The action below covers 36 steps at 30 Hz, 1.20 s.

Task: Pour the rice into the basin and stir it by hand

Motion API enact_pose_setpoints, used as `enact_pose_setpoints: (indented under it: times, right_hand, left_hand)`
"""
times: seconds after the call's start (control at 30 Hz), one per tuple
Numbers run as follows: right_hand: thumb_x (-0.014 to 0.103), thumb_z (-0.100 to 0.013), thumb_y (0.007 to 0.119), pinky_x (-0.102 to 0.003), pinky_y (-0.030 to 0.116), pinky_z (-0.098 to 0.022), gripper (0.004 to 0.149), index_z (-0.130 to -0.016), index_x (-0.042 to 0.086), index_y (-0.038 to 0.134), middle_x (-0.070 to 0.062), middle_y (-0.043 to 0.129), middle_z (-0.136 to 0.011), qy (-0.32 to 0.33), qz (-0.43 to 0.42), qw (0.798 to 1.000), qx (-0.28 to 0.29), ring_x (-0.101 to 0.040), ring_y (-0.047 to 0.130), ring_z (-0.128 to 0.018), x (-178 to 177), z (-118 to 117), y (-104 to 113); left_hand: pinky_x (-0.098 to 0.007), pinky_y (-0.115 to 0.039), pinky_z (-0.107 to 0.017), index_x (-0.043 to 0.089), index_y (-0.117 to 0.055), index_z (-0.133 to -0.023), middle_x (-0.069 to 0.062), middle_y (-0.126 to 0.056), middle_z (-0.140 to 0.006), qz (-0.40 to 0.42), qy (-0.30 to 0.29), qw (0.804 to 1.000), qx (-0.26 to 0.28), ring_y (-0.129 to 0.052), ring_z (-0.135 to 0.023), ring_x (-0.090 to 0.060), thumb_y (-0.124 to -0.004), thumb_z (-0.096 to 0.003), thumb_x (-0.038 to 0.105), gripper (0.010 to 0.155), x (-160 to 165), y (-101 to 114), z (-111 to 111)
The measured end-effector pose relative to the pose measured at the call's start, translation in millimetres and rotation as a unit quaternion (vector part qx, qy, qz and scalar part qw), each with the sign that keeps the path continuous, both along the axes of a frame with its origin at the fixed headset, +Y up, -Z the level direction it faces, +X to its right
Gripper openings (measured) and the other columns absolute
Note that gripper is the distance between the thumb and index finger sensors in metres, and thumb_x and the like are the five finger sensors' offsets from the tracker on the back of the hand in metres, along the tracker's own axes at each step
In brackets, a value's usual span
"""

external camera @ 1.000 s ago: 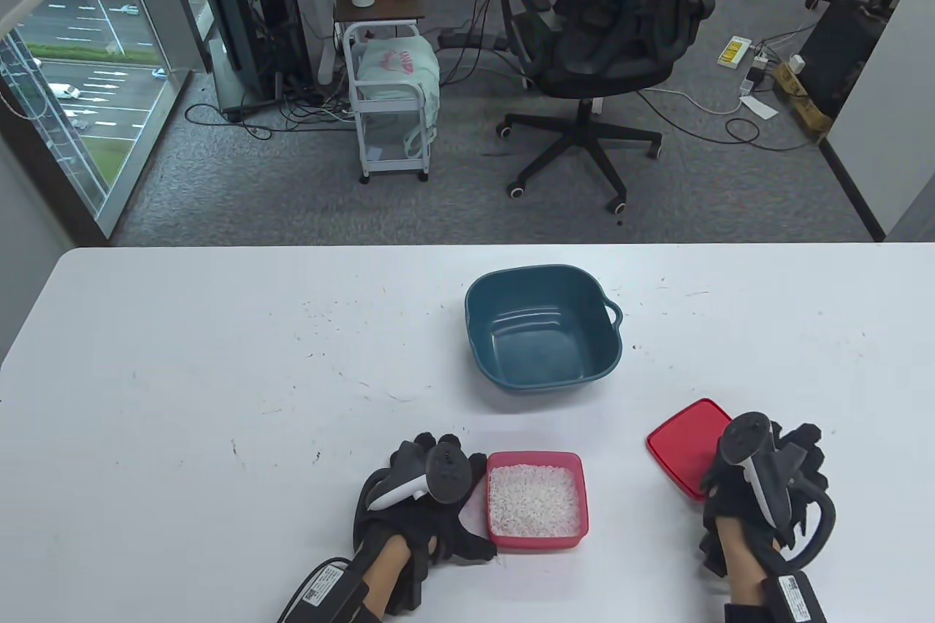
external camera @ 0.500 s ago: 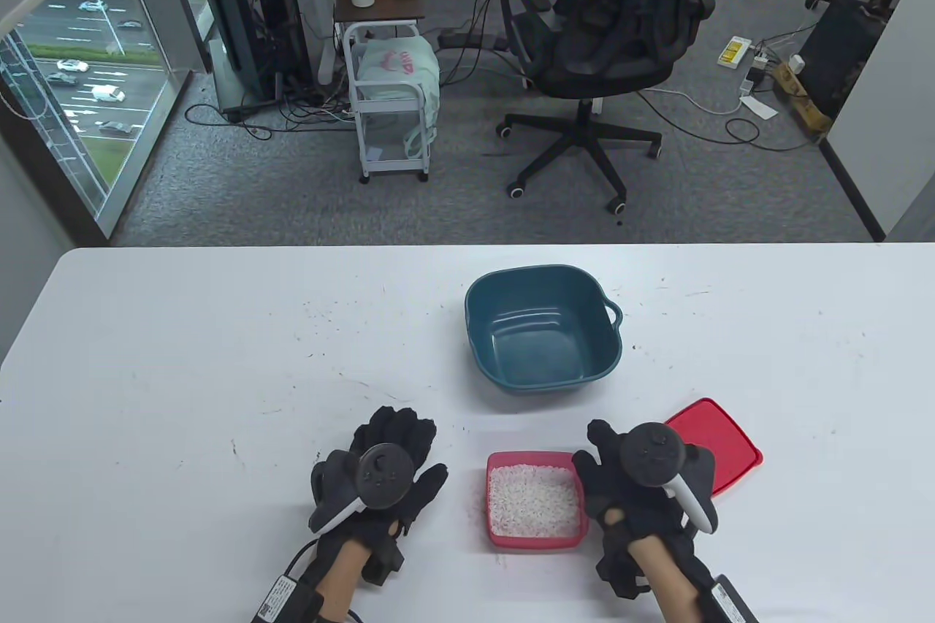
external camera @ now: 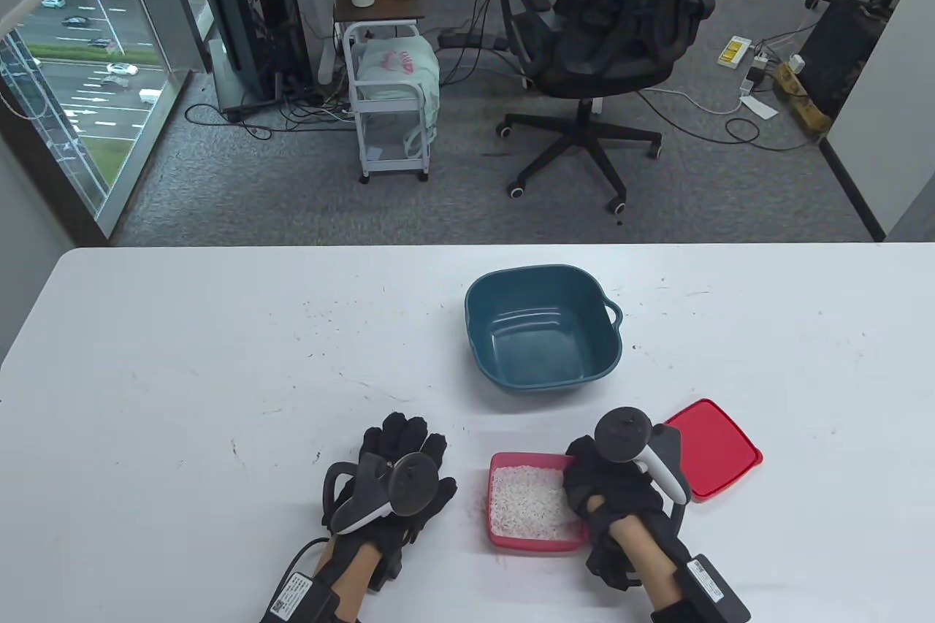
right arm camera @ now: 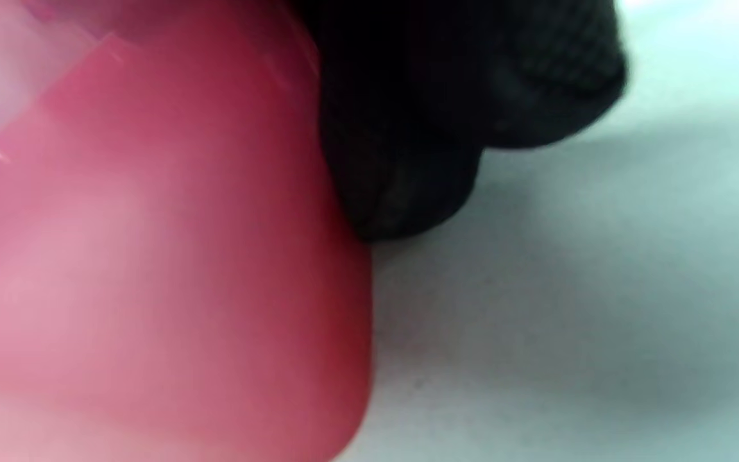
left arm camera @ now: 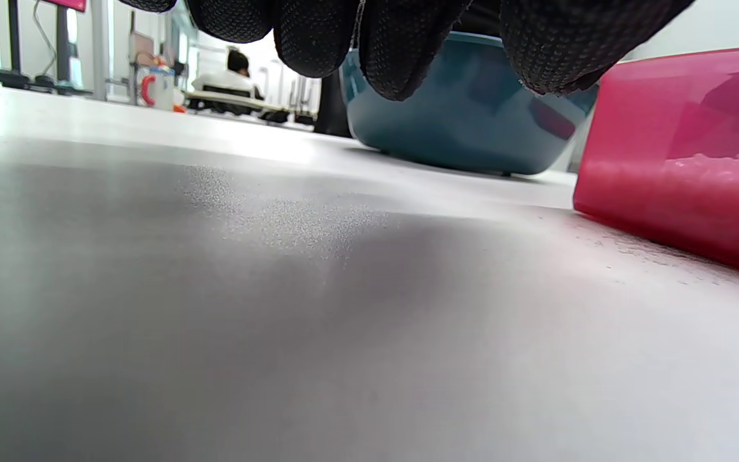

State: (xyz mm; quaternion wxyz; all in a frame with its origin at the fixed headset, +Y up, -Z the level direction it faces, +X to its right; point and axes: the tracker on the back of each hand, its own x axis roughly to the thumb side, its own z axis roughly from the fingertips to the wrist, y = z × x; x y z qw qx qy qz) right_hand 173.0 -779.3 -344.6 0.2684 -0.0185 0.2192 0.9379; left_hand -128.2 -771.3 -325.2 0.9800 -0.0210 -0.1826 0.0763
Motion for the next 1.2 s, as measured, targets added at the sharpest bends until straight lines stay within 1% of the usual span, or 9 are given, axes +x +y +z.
enact_pose_setpoints:
  times: [0.2,0.37,0.53,0.7,0.83,0.93,1.03,1.1,1.2]
  right_hand:
    - [0.026,-0.034,0.080,-0.035,0.097,0.004,0.048,-0.077,0.006,0.073,-0.033,0.083,-0.075,-0.010,-0.069,0.997,-0.023,-0.033,0.111,-0.006,7,6,9]
    - [0.025,-0.035,0.079,-0.037,0.098,0.002,0.049,-0.077,0.005,0.066,-0.037,0.080,-0.072,-0.028,-0.151,0.986,-0.065,-0.035,0.112,-0.009,16,11,10]
    - [0.027,-0.037,0.075,-0.041,0.096,-0.007,0.056,-0.086,0.007,0.057,-0.035,0.069,-0.079,-0.023,-0.252,0.958,-0.135,-0.040,0.108,-0.019,25,11,-12]
    - [0.032,-0.037,0.077,-0.043,0.095,-0.014,0.065,-0.095,0.012,0.052,-0.035,0.061,-0.081,-0.020,-0.324,0.935,-0.143,-0.043,0.106,-0.028,30,14,-16]
    - [0.040,-0.039,0.080,-0.043,0.095,-0.015,0.069,-0.096,0.015,0.052,-0.036,0.059,-0.080,-0.038,-0.409,0.901,-0.139,-0.043,0.106,-0.028,34,17,-7]
    - [0.042,-0.039,0.080,-0.043,0.096,-0.015,0.069,-0.098,0.019,0.052,-0.036,0.058,-0.079,-0.048,-0.425,0.899,-0.100,-0.042,0.106,-0.028,37,8,18]
    - [0.046,-0.039,0.081,-0.043,0.096,-0.017,0.070,-0.098,0.021,0.053,-0.033,0.061,-0.078,-0.091,-0.419,0.904,-0.007,-0.042,0.106,-0.030,41,-6,57]
    - [0.049,-0.038,0.082,-0.043,0.096,-0.018,0.072,-0.098,0.021,0.054,-0.032,0.062,-0.077,-0.117,-0.398,0.908,0.052,-0.042,0.106,-0.031,42,-18,81]
    - [0.051,-0.038,0.083,-0.043,0.096,-0.017,0.073,-0.097,0.019,0.056,-0.031,0.063,-0.077,-0.147,-0.318,0.927,0.137,-0.041,0.106,-0.030,42,-40,113]
  left_hand:
    - [-0.075,-0.047,-0.075,0.019,-0.072,-0.105,-0.022,-0.059,-0.117,0.001,0.004,1.000,0.018,-0.050,-0.108,-0.056,-0.078,-0.0425,0.058,0.074,-1,2,2]
    - [-0.075,-0.046,-0.075,0.020,-0.072,-0.105,-0.022,-0.056,-0.118,-0.008,0.003,1.000,0.027,-0.047,-0.109,-0.057,-0.078,-0.0424,0.058,0.074,0,2,2]
    - [-0.075,-0.045,-0.075,0.020,-0.072,-0.105,-0.023,-0.055,-0.118,-0.013,0.004,0.999,0.034,-0.046,-0.109,-0.057,-0.078,-0.0423,0.058,0.074,0,3,2]
    - [-0.075,-0.046,-0.075,0.019,-0.072,-0.105,-0.023,-0.055,-0.118,-0.011,0.006,0.999,0.042,-0.046,-0.108,-0.057,-0.078,-0.0423,0.058,0.074,-3,6,3]
    - [-0.075,-0.047,-0.074,0.019,-0.072,-0.105,-0.024,-0.054,-0.118,-0.017,0.004,0.999,0.046,-0.046,-0.108,-0.058,-0.078,-0.0420,0.058,0.075,-3,7,6]
    - [-0.075,-0.047,-0.074,0.019,-0.072,-0.106,-0.024,-0.054,-0.118,-0.027,0.003,0.998,0.055,-0.047,-0.108,-0.058,-0.078,-0.0420,0.058,0.075,-3,9,6]
    - [-0.074,-0.049,-0.074,0.019,-0.071,-0.106,-0.024,-0.054,-0.118,-0.027,0.003,0.998,0.058,-0.047,-0.107,-0.058,-0.078,-0.0420,0.058,0.075,-3,9,6]
    - [-0.073,-0.052,-0.074,0.020,-0.069,-0.107,-0.024,-0.054,-0.118,-0.026,0.002,0.998,0.057,-0.049,-0.107,-0.058,-0.078,-0.0419,0.059,0.076,-2,9,7]
    - [-0.070,-0.058,-0.073,0.025,-0.065,-0.109,-0.021,-0.053,-0.118,-0.040,-0.005,0.998,0.053,-0.055,-0.105,-0.056,-0.077,-0.0416,0.061,0.078,1,7,8]
